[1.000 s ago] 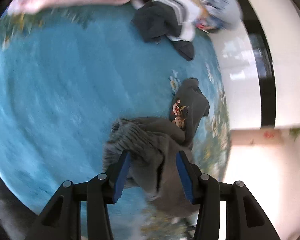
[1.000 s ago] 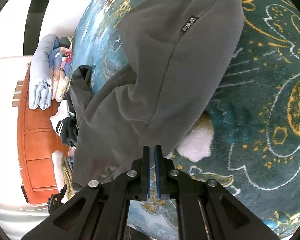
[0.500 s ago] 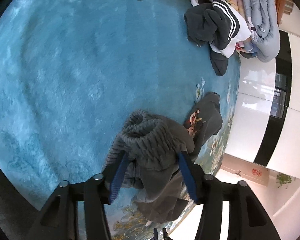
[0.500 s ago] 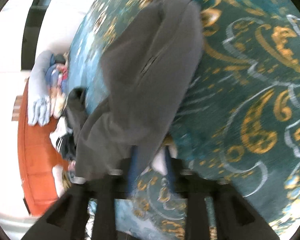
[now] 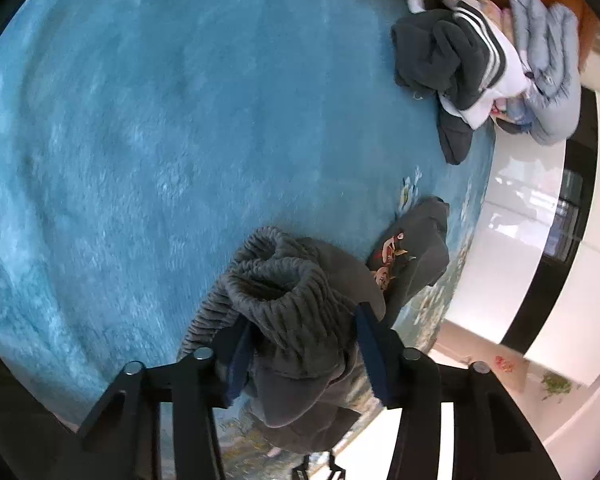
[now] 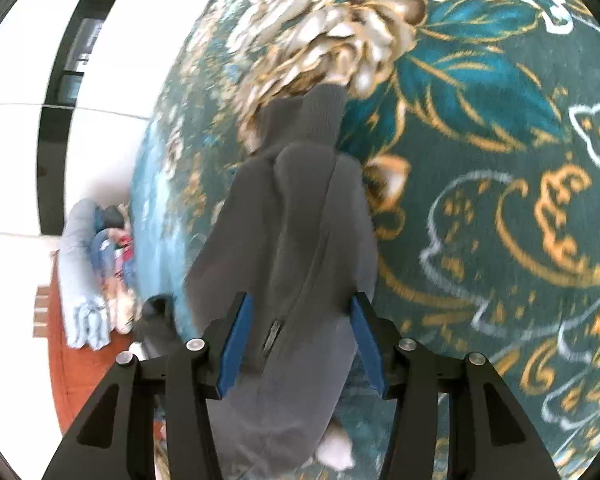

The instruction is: Fold clothes

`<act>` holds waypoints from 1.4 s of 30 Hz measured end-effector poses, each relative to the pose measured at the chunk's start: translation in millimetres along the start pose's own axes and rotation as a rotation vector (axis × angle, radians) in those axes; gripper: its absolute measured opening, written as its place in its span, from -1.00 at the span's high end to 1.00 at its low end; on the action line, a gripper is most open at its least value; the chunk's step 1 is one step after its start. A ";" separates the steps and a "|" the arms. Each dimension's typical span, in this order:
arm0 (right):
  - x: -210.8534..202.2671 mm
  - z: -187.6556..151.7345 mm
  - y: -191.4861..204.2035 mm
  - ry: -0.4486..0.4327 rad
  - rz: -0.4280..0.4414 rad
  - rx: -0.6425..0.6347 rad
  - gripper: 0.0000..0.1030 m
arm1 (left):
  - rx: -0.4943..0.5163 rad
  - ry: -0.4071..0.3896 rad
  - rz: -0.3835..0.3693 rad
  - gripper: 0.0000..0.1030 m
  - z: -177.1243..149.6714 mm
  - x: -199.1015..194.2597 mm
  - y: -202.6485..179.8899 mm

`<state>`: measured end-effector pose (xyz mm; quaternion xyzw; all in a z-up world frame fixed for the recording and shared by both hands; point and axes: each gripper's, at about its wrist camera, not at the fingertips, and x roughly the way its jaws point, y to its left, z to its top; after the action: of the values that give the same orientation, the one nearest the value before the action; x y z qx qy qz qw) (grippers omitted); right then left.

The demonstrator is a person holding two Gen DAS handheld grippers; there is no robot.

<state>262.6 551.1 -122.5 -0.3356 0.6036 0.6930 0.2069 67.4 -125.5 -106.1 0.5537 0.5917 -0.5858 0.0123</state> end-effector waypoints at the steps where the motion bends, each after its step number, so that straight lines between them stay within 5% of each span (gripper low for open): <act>1: 1.7 2.5 -3.4 -0.005 0.004 0.024 -0.01 | 0.018 -0.006 0.010 0.18 -0.5 -0.6 -2.7; 7: 11.4 12.8 -4.0 -0.024 0.004 0.094 0.01 | 0.219 -0.048 0.082 0.42 -3.8 -5.2 -47.0; 9: 13.0 15.5 3.3 -0.018 0.010 0.092 0.23 | 0.371 -0.070 0.083 0.45 -8.5 -12.0 -83.9; 12: 12.7 16.0 19.5 0.002 0.045 0.066 0.82 | 0.661 -0.149 -0.025 0.48 -33.6 -44.7 -146.6; 16: -16.3 14.3 64.1 -0.047 0.185 -0.105 0.84 | 0.938 -0.255 -0.216 0.48 -75.0 -100.9 -182.6; 19: -41.4 7.6 76.8 -0.089 0.217 -0.203 0.84 | 0.877 -0.257 -0.202 0.48 -67.2 -103.2 -138.3; 20: -42.4 5.5 69.2 -0.084 0.189 -0.206 0.84 | 0.817 -0.244 -0.136 0.48 -57.5 -93.7 -113.1; 23: -39.3 -2.2 38.0 -0.051 0.090 -0.174 0.84 | 0.517 -0.152 0.128 0.52 -18.2 -51.6 -15.2; 26: -29.6 -11.4 0.6 -0.007 0.006 -0.084 0.84 | 0.287 -0.095 0.133 0.53 -2.8 -39.9 53.5; 35: -34.5 -17.0 12.1 -0.007 -0.017 -0.122 0.84 | 0.440 -0.168 0.214 0.55 -15.7 -52.4 39.8; 42: -46.2 -22.3 15.5 0.008 -0.057 -0.190 0.84 | 0.419 -0.197 0.194 0.56 -12.7 -67.5 51.2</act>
<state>288.6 531.9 -79.7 -0.3736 0.5262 0.7395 0.1916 135.8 -175.1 -92.1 0.5386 0.3972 -0.7430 0.0112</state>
